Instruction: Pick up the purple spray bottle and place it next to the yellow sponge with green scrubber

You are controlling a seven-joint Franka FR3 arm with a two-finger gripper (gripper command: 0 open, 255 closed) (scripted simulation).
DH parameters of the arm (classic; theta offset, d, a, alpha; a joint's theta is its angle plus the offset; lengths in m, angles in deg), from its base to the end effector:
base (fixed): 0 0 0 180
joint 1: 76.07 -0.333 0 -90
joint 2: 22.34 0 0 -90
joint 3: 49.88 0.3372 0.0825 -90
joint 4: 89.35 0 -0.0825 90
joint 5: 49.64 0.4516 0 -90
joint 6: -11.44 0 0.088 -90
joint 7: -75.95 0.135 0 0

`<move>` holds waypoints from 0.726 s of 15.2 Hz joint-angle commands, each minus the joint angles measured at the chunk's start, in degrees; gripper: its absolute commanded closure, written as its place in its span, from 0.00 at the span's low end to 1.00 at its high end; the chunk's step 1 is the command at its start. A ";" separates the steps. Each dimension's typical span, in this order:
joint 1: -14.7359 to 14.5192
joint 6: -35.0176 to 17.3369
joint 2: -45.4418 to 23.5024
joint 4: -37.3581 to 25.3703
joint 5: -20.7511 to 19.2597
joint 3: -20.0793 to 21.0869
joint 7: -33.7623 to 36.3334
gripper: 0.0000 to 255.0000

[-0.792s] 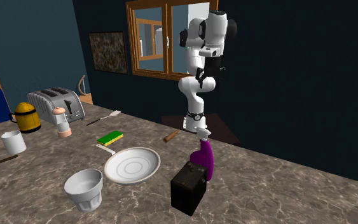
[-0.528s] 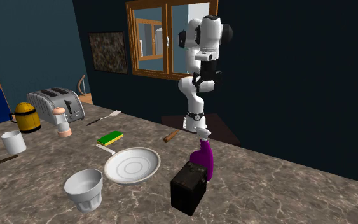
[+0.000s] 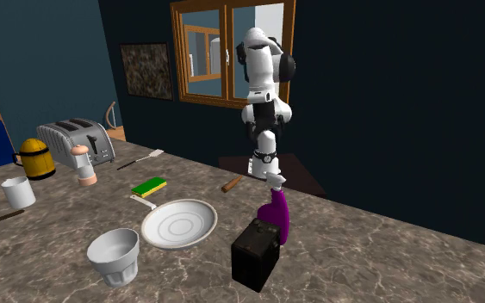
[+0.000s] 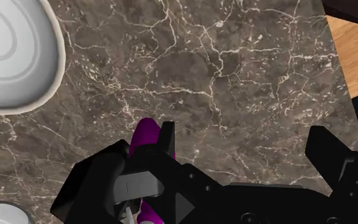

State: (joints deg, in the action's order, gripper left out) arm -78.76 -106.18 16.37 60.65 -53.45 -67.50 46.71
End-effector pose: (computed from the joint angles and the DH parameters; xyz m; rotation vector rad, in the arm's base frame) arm 0.3967 -0.1021 0.4241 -3.0018 -0.5064 -0.1967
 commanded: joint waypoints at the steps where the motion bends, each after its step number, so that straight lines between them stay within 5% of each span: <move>1: -1.55 -5.73 -2.68 0.77 0.64 -4.25 -6.96 0.00; 6: -9.76 -17.24 -12.79 -1.59 7.76 -16.40 -26.17 0.00; 11: -24.88 -22.27 -25.68 -8.57 26.17 -32.14 -52.15 0.00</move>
State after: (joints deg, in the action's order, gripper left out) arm -100.39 -127.86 -6.78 53.49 -32.07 -96.42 0.93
